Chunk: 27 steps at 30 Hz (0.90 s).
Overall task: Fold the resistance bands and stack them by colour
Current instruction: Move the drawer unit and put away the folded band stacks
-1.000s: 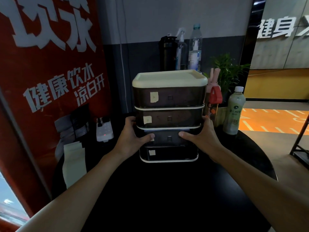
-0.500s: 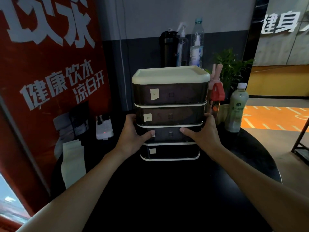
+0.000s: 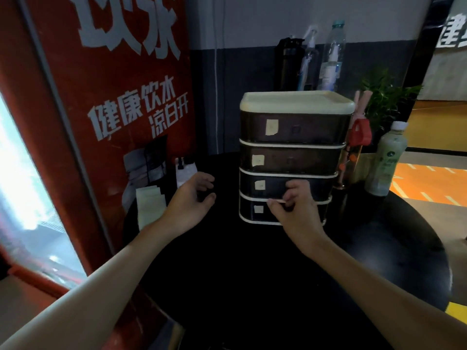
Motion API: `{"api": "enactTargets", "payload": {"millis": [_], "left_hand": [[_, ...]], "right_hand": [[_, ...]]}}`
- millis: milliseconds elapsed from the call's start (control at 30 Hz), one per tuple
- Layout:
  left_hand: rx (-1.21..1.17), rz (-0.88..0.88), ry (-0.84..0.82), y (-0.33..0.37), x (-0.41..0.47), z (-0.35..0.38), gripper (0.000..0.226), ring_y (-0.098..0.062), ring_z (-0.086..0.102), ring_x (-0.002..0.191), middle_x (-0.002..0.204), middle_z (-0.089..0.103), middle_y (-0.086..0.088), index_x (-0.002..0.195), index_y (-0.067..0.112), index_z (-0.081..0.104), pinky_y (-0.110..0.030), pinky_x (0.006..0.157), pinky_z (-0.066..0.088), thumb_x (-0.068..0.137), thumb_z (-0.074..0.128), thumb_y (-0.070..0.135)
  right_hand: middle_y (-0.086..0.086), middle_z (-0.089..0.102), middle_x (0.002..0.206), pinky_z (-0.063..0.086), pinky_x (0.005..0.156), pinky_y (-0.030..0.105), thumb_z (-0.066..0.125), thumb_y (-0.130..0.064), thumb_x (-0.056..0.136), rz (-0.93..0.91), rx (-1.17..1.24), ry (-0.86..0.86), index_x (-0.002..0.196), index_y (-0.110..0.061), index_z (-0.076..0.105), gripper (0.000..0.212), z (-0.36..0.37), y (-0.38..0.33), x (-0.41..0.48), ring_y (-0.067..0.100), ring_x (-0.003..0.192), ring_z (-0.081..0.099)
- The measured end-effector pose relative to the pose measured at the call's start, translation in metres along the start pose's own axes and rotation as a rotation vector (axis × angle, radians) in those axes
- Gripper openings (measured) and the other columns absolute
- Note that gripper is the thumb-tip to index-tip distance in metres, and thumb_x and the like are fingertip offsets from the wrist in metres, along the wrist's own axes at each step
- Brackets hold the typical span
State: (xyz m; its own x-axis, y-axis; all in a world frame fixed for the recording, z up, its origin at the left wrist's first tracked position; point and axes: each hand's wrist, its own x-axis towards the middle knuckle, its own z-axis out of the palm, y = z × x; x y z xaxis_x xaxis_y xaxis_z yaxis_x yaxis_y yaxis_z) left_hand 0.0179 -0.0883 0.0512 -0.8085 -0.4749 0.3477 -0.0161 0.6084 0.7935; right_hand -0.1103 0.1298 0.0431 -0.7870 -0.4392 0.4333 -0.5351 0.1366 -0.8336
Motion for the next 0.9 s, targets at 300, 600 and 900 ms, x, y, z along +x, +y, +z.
{"api": "enactTargets", "payload": {"millis": [300,600,900], "left_hand": [[0.283,-0.044,0.168,-0.06,-0.043,-0.088,0.032,-0.013,0.062,0.093,0.096,0.064,0.005,0.088,0.028,0.06,-0.014,0.082,0.045,0.088,0.06,-0.004],[0.198,-0.084,0.187,-0.102,-0.038,-0.103,0.039,-0.001,0.054,0.095,0.113,0.053,0.0,0.116,0.025,0.05,-0.005,0.077,0.038,0.086,0.075,0.021],[0.097,-0.122,0.131,-0.117,-0.005,-0.121,0.061,0.0,0.053,0.107,0.124,0.052,0.002,0.131,0.016,0.047,-0.01,0.088,0.041,0.082,0.076,0.038]], "right_hand": [[-0.004,0.06,0.1,0.042,0.076,0.009,0.066,-0.031,0.091,0.017,0.042,-0.527,0.12,-0.019,0.052,0.035,0.128,-0.036,-0.033,0.006,0.093,0.057],[-0.001,0.059,0.115,0.05,0.093,0.033,0.062,-0.036,0.092,0.106,-0.019,-0.529,0.126,-0.013,0.054,0.042,0.206,-0.05,-0.013,0.018,0.111,0.059],[0.005,0.064,0.11,0.05,0.089,0.035,0.061,-0.036,0.092,0.082,0.0,-0.457,0.117,-0.015,0.058,0.033,0.236,-0.057,0.003,0.02,0.102,0.061]]}}
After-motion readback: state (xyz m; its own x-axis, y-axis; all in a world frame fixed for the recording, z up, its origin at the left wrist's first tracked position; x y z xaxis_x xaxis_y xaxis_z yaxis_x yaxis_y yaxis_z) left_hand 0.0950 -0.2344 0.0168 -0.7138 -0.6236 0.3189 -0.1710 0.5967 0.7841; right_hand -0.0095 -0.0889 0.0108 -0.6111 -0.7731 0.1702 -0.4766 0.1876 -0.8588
